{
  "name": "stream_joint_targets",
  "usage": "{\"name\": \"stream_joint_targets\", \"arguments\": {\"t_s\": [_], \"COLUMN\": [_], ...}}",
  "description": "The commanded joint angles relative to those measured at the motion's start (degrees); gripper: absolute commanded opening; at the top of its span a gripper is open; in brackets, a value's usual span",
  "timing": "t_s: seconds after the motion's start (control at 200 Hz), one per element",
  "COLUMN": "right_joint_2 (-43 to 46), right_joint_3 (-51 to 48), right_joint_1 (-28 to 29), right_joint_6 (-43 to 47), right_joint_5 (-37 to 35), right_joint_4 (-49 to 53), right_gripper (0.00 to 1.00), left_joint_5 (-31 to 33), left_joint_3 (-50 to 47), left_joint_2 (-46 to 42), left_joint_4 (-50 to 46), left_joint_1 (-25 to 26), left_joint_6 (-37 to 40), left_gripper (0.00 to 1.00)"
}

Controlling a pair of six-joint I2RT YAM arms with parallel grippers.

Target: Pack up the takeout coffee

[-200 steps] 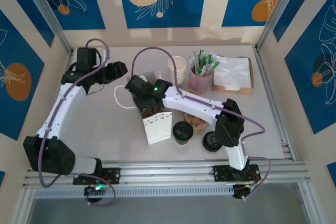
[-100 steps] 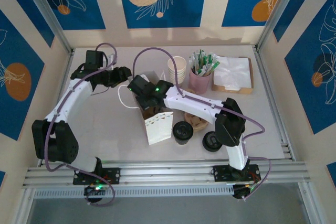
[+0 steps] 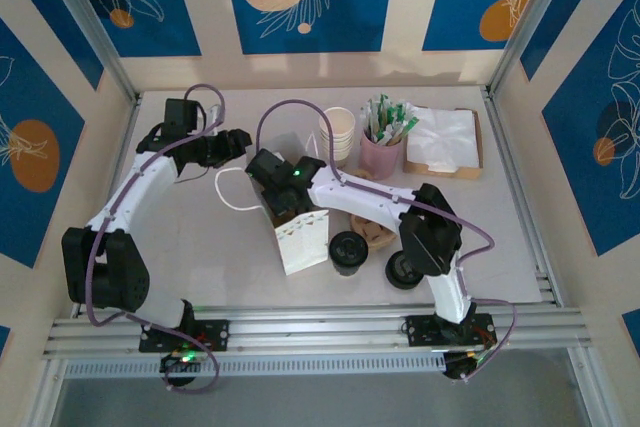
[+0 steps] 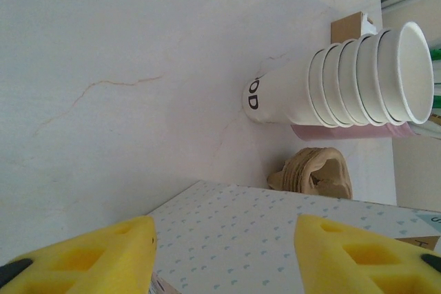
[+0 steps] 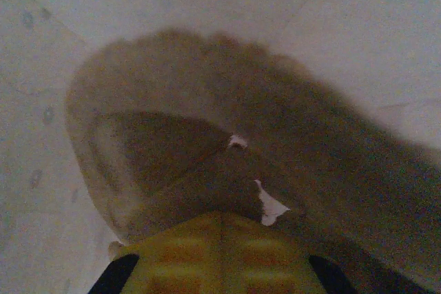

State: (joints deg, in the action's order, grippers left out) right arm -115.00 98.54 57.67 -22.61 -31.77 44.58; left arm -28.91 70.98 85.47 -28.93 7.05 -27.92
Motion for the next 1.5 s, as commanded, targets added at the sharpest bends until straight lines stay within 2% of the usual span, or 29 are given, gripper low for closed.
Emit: {"name": "stream_joint_targets", "arguments": {"t_s": [0.0, 0.35, 0.875, 1.206, 1.496], "right_joint_2": [-1.7, -4.5, -7.8, -2.3, -0.2], "right_joint_3": [-0.2, 0.0, -0.9, 3.1, 6.5], "right_joint_1": [0.0, -1.3, -1.3, 0.1, 1.1], "right_joint_6": [-2.7, -5.8, -7.9, -5.7, -5.0], "right_joint_5": [3.0, 8.2, 9.7, 4.9, 4.3], "right_joint_4": [2.3, 4.0, 1.6, -0.1, 0.1], "right_gripper": [0.00, 0.00, 0.00, 0.00, 0.09], "left_joint_5": [0.1, 0.9, 2.4, 3.5, 5.6], "left_joint_3": [-0.6, -0.6, -0.8, -0.9, -1.1], "left_joint_2": [-0.7, -0.8, -2.4, -3.2, -3.9], "left_joint_4": [0.2, 0.0, -0.1, 0.0, -0.4], "left_joint_1": [0.5, 0.7, 0.7, 0.8, 0.7], "left_joint_6": [1.7, 2.0, 2.0, 2.1, 2.3], "left_gripper": [0.56, 0.57, 0.58, 0.58, 0.59]}}
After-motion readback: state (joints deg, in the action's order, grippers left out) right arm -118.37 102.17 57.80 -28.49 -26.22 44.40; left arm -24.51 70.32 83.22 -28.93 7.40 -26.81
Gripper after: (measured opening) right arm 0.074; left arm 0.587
